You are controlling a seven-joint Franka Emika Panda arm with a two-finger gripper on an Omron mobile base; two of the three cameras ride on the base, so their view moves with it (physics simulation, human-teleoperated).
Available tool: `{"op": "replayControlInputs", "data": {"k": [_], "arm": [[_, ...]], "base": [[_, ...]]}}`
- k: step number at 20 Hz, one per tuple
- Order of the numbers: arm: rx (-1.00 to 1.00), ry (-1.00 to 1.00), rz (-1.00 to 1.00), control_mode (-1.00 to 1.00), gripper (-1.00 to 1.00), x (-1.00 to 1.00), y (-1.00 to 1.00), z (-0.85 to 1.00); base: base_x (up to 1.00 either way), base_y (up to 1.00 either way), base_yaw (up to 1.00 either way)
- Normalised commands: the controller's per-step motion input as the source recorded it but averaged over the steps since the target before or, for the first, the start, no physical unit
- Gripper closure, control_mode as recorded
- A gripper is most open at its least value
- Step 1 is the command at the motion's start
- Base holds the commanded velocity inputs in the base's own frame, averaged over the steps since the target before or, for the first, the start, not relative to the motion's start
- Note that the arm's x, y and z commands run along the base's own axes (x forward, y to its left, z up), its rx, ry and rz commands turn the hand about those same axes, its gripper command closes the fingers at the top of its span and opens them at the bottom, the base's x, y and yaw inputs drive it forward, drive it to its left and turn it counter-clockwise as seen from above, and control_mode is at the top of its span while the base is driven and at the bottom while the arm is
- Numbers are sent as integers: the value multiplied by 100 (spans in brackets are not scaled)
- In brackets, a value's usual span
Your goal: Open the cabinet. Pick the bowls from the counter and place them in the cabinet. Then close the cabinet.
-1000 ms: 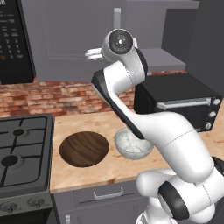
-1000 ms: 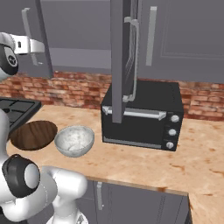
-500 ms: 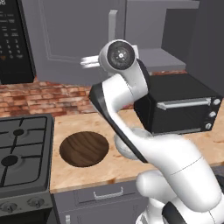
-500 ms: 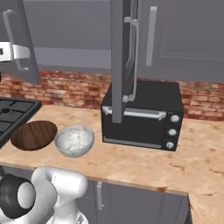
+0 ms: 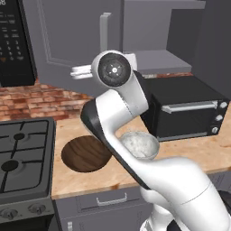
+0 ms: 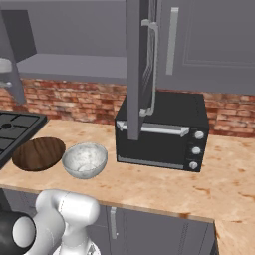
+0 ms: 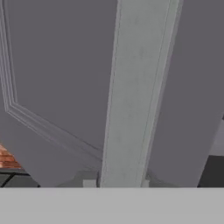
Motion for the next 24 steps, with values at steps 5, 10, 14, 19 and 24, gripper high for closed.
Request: {"op": "replayControlInputs", "data": {"k": [5,10,14,19,24], "arm": [[0,0,-4,-100,-100,-34,45,0],[0,1,-6,-100,-100,5,28,-7],[0,9,-5,-100,-100,-3,-2,0],[0,5,-3,-100,-100,-68,-25,0],[0,0,0,-100,-100,-94,-56,-2]], "base": [[0,0,0],[0,0,0],[0,0,0],[0,0,0],[0,0,0]]}}
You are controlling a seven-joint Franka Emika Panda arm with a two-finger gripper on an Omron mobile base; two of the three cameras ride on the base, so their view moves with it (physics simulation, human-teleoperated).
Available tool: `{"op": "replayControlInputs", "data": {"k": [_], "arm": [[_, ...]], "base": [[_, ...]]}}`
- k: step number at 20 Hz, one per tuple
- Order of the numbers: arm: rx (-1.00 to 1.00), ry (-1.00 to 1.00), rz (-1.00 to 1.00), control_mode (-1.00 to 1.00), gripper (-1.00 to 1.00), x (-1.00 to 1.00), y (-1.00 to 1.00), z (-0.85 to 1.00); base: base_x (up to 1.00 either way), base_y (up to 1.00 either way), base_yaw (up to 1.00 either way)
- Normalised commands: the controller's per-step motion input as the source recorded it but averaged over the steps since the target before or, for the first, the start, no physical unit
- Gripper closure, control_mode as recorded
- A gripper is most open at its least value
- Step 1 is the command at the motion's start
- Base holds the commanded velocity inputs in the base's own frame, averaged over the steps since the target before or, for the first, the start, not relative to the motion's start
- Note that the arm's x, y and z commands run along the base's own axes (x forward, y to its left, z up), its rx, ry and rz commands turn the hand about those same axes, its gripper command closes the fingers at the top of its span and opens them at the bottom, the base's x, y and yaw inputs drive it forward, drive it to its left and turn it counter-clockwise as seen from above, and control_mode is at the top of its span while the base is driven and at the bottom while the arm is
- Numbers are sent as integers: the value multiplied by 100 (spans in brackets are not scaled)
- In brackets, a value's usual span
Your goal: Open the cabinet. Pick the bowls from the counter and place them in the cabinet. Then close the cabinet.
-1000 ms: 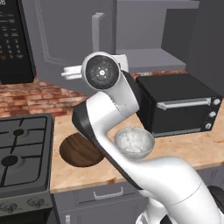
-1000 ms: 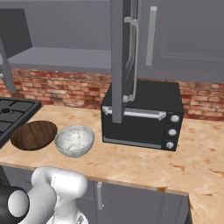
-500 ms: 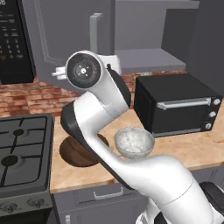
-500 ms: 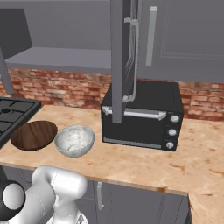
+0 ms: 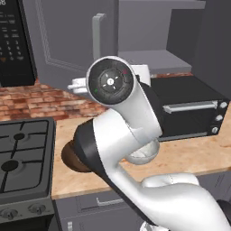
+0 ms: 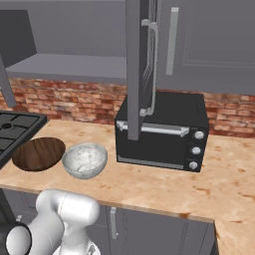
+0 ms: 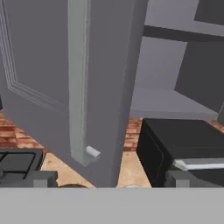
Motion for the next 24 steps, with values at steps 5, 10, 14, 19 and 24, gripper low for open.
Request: {"op": "replayControlInputs", "data": {"k": [5,10,14,19,24], "arm": [[5,0,0,-100,-100,-35,-81,0],[28,0,1,-100,-100,0,-99,-7],[43,-4,4,-100,-100,4,-72,-27],[37,-15,13,-100,-100,38,-20,-24],[30,-1,21,-100,-100,65,-3,-2]], "base": [[0,0,0],[0,0,0],[0,0,0],[0,0,0],[0,0,0]]}}
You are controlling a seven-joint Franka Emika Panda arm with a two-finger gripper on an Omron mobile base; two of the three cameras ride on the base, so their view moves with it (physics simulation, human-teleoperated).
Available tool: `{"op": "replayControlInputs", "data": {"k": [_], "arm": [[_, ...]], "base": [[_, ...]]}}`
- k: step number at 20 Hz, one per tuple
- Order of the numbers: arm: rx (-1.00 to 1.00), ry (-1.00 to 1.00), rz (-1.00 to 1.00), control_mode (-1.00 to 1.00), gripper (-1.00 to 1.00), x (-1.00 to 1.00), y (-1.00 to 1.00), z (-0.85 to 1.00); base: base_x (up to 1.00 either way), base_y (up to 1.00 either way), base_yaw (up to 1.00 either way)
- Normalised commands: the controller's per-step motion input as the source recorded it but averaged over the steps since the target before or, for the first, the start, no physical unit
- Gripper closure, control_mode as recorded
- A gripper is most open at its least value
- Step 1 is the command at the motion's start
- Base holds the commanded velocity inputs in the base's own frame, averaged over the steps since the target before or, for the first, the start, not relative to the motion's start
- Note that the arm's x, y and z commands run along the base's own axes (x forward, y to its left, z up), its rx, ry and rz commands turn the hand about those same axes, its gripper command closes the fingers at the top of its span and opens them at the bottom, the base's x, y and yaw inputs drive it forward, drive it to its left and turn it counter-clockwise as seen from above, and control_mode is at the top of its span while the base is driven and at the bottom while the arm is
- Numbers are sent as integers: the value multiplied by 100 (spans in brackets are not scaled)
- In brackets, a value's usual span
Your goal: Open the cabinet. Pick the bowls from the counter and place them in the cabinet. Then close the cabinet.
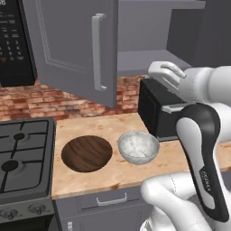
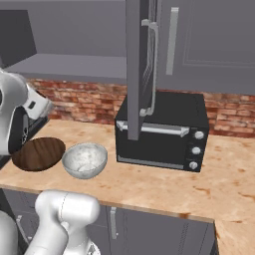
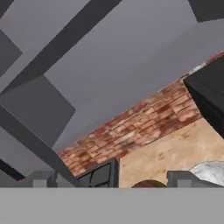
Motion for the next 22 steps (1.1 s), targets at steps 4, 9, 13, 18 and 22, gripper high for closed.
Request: {"op": "replayControlInputs", "data": {"k": [4,9,13,18,22], "arm": [[24,0,26,-100,-100,81,0,-6],[20,1,28,-100,-100,80,19,-7],[10,1,28,-100,-100,55,54,-8],[3,2,26,-100,-100,25,69,-2],[0,5,26,-100,-100,8,71,0]], "base": [[0,0,0],[0,0,0],[0,0,0],[0,0,0],[0,0,0]]}}
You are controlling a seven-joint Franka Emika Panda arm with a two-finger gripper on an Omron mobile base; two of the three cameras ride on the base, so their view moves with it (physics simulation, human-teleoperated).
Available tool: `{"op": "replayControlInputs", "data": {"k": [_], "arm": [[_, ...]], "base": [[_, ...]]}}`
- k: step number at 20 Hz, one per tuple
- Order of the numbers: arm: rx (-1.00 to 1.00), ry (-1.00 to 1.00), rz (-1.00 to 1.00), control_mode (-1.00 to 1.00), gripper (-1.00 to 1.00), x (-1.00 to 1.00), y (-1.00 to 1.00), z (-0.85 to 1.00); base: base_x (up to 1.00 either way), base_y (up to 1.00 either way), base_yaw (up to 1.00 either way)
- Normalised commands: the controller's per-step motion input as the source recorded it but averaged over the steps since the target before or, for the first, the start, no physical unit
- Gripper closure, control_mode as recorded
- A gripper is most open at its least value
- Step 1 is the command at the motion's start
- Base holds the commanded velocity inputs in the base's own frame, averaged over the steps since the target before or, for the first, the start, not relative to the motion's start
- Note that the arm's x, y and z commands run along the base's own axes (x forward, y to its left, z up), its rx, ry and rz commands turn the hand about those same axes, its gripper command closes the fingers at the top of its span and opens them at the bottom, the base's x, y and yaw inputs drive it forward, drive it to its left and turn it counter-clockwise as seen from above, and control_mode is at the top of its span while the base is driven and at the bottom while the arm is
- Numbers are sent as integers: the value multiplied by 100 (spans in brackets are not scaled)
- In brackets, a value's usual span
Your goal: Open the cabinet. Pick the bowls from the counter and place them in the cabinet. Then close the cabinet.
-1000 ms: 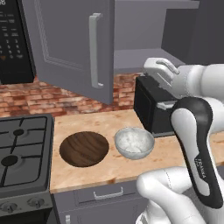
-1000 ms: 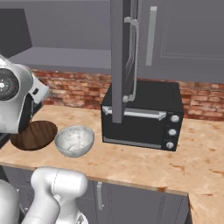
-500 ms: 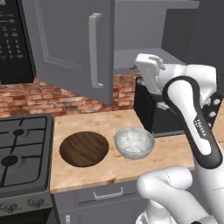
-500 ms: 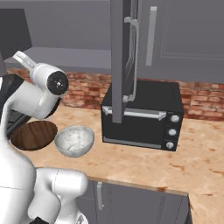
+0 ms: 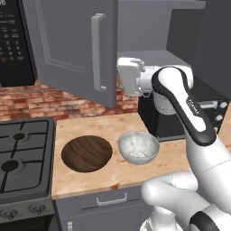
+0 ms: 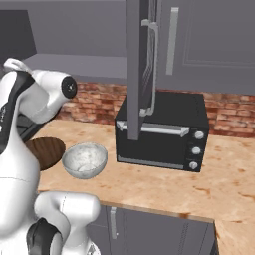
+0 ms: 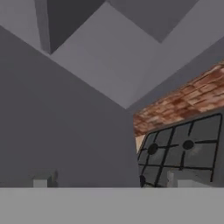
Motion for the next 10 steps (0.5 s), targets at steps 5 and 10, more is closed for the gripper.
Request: {"op": "replayControlInputs", "data": {"k": [5,10], "arm": [[0,3,27,-100,-100,-3,74,0],[0,0,28,-100,-100,-36,64,0]], "base": [[0,0,0],[0,0,0]]}}
